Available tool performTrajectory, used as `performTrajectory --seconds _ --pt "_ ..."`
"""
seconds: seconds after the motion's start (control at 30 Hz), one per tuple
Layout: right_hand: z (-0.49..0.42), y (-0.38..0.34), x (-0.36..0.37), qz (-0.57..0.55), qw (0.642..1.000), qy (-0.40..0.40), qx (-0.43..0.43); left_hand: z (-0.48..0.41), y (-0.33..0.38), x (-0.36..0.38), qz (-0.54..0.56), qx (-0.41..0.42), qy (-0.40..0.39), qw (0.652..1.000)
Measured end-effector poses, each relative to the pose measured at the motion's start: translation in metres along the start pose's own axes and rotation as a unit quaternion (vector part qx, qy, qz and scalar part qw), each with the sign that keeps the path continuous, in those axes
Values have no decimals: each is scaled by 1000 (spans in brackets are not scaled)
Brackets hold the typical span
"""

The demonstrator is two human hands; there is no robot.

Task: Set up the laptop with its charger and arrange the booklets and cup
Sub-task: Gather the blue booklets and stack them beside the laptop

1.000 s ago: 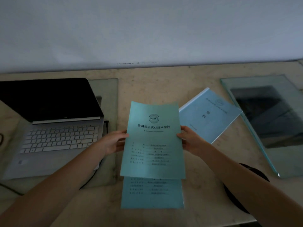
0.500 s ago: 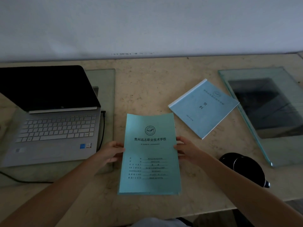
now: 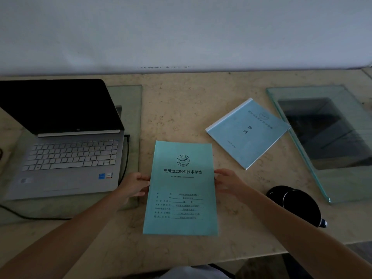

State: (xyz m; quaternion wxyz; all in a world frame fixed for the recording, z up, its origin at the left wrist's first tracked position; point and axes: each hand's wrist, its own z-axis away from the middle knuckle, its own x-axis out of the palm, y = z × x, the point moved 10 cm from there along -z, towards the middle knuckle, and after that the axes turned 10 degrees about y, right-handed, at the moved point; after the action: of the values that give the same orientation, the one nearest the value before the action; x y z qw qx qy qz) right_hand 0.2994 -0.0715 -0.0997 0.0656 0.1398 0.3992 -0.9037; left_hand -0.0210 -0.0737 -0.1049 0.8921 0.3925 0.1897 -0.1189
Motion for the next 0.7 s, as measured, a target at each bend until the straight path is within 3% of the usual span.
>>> performTrajectory --seconds 0.2,0.4,0.7 --pt "-9 -3 3 -34 999 -1 1 -7 7 1 -41 40 22 998" --pt "-15 -2 5 -50 998 9 24 -14 -1 9 27 -1 12 1000" --pt "-7 -12 6 -39 999 -10 22 -24 1 11 -23 -5 12 1000"
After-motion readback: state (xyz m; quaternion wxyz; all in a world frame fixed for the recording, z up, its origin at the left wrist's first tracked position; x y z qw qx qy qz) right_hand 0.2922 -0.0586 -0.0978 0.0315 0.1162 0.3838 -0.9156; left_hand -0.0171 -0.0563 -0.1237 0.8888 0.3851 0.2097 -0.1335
